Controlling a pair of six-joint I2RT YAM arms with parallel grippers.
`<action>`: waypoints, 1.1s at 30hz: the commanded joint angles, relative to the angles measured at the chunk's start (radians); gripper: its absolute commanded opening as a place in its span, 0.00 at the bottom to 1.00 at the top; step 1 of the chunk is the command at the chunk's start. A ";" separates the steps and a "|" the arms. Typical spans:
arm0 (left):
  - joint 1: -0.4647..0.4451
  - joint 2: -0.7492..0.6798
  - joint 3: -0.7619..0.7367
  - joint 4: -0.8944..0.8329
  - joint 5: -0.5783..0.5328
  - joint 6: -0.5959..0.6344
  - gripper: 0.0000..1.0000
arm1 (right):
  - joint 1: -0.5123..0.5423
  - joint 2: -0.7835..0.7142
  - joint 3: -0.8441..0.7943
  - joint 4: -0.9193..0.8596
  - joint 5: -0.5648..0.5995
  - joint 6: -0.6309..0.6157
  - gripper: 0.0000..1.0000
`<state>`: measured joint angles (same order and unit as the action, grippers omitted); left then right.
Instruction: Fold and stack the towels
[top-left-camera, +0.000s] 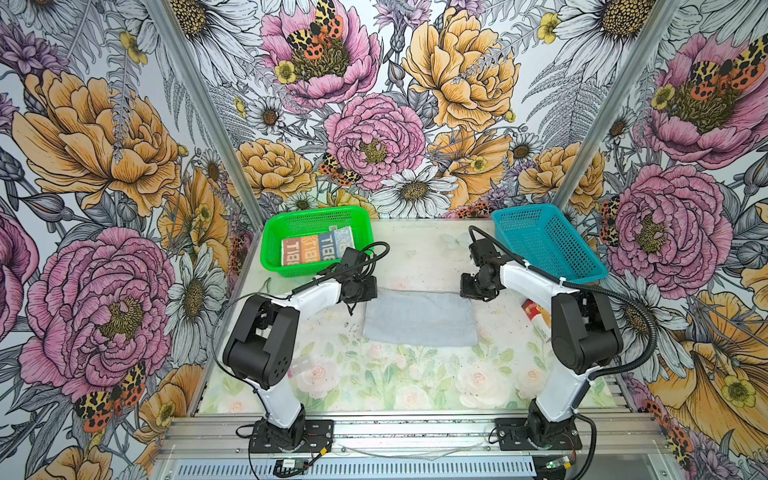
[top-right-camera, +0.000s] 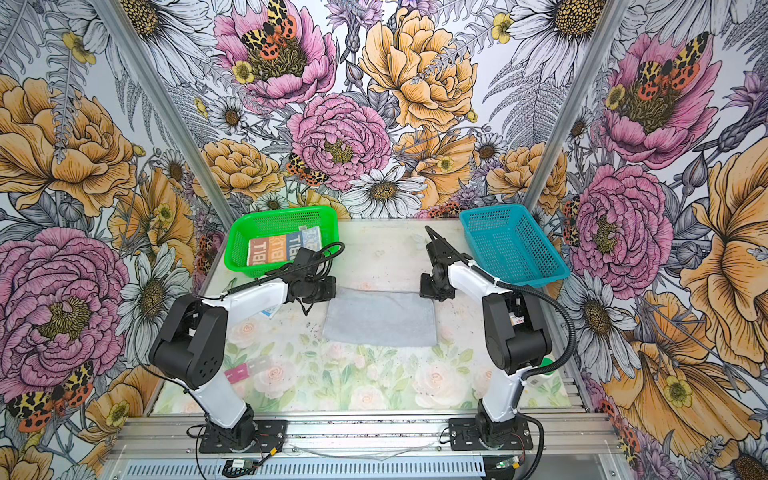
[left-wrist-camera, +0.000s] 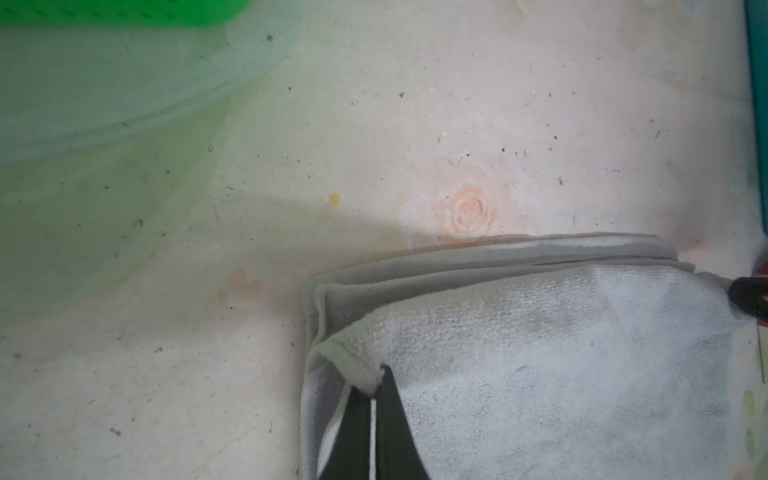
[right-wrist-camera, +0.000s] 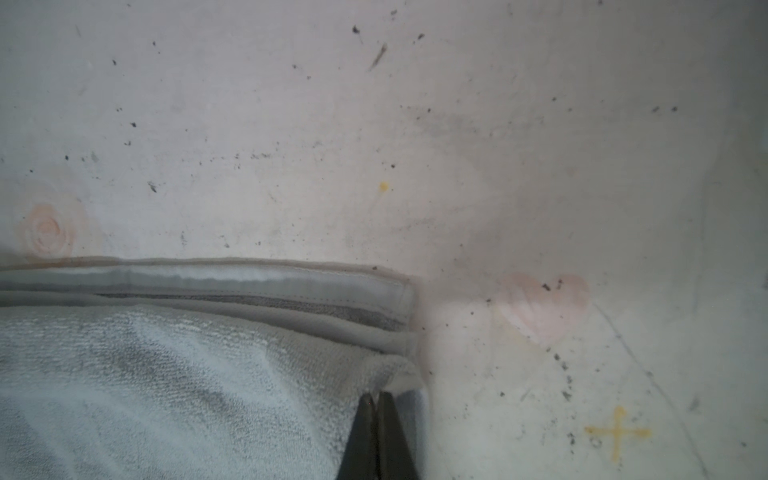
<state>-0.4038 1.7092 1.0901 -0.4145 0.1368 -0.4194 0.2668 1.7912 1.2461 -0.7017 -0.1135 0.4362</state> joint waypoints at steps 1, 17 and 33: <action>0.001 -0.038 0.018 -0.017 0.038 -0.012 0.00 | -0.008 -0.056 0.000 0.008 -0.027 0.014 0.00; 0.042 -0.011 0.101 -0.027 0.060 0.005 0.00 | -0.043 -0.028 0.071 -0.014 -0.017 0.002 0.00; 0.054 0.122 0.154 -0.033 -0.015 0.024 0.19 | -0.045 0.123 0.170 -0.012 0.015 -0.033 0.13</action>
<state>-0.3550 1.8702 1.2358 -0.4561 0.1623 -0.4095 0.2276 1.9457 1.4017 -0.7208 -0.1253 0.4271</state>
